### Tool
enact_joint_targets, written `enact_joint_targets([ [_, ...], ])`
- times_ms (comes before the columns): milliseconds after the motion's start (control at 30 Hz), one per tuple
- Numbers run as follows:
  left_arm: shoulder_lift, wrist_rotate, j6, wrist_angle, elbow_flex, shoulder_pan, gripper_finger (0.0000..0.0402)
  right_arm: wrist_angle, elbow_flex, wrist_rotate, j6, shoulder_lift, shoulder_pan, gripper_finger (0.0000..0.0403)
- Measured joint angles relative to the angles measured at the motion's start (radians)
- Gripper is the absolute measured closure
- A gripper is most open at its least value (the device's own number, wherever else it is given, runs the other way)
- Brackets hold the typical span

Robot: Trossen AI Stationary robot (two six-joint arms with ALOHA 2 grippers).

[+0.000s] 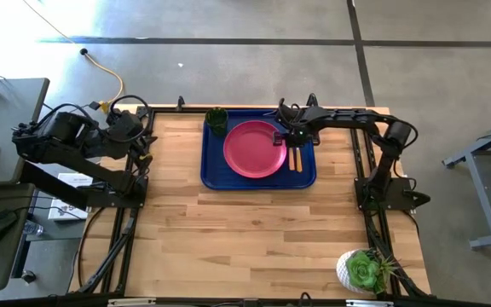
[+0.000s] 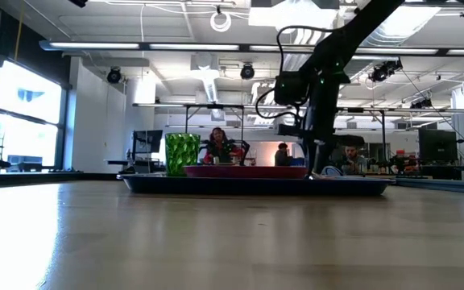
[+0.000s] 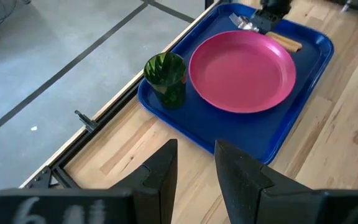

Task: Pick and place plate/cup/fork/spoon on tray
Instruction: Put the orange fork on the blue tray

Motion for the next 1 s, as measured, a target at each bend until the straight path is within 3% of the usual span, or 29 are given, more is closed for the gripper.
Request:
enact_joint_targets([
  [1000, 0.0, 0.001, -0.016, 0.016, 0.0, 0.0, 0.0303, 0.017, 0.0, -0.012, 0.052, 0.052, -0.01, 0.0386],
])
